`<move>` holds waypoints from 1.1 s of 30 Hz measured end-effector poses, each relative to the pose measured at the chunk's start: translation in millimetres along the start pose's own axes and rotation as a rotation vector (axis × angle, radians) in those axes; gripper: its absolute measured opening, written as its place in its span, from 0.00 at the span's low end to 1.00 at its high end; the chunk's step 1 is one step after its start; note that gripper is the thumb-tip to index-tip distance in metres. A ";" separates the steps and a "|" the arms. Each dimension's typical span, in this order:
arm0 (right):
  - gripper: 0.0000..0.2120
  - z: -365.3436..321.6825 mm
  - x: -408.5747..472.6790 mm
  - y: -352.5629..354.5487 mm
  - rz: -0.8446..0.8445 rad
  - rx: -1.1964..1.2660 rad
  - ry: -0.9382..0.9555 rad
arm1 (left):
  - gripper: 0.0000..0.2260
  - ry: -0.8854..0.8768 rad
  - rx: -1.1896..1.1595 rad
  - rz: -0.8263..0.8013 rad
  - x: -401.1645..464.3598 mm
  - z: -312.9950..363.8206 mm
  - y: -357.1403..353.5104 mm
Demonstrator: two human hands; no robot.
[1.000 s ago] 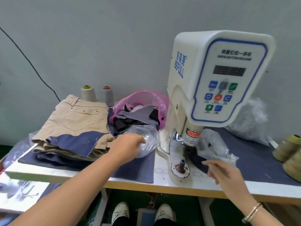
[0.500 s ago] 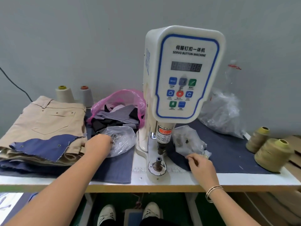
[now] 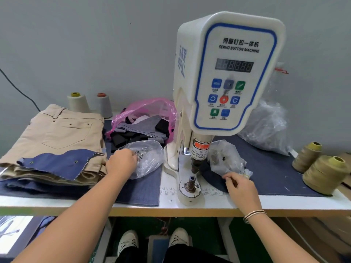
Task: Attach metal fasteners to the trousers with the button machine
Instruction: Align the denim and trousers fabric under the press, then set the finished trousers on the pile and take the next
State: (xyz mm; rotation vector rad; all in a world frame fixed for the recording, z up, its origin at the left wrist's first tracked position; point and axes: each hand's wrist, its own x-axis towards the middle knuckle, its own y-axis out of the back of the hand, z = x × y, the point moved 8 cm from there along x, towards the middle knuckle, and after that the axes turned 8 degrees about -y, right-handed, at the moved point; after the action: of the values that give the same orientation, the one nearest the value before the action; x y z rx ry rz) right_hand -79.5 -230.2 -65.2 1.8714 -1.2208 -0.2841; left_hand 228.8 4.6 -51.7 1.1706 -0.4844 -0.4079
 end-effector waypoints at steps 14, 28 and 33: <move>0.08 3.3 0.8 -0.5 0.021 -0.012 -0.020 | 0.03 -0.007 -0.206 0.075 -4.0 -5.3 -2.4; 0.07 2.0 0.6 -0.4 0.005 -0.001 -0.016 | 0.03 -0.109 -0.416 0.180 -10.0 -6.6 3.6; 0.07 2.6 0.0 -0.1 0.000 0.003 -0.020 | 0.04 -0.116 -0.544 0.192 -10.1 -7.3 7.9</move>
State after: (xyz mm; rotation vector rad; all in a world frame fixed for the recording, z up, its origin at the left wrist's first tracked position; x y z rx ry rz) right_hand -81.0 -231.6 -66.8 1.8748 -1.2359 -0.3020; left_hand 225.0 18.4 -48.1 0.5721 -0.5387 -0.4090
